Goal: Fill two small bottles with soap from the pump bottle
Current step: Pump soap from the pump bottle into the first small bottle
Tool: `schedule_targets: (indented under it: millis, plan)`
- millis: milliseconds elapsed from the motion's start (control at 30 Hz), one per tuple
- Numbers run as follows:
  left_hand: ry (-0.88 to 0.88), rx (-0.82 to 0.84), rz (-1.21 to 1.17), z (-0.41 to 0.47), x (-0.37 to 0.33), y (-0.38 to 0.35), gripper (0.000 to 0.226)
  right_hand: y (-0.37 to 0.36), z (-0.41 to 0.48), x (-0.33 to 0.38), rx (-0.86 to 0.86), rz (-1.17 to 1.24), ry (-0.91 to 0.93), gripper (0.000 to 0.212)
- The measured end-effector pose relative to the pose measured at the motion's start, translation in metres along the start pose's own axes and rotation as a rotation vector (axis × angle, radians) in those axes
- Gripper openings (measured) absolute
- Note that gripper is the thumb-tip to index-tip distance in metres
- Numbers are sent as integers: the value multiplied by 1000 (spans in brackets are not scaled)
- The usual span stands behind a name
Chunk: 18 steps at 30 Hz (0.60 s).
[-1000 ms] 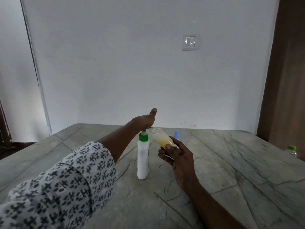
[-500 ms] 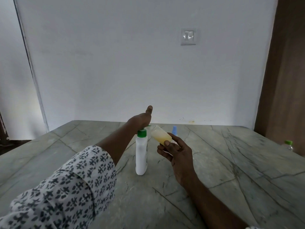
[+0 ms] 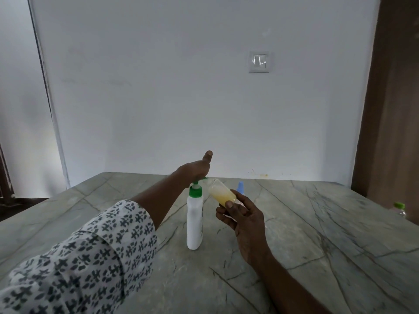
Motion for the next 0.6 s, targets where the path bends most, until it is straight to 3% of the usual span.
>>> schedule_targets:
  millis: [600]
  plan:
    - [-11, -8, 11, -1, 6, -6, 86, 2, -1, -3, 1, -72, -8, 34]
Point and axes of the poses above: each hand's wrist, its own z-axis towards the middle knuckle, its own y-axis out of the back of the hand, x = y × z, the point moved 10 cm from there along z, towards the middle knuckle, and after that the axes turned 11 degrees about -z, right-handed, at the moved point
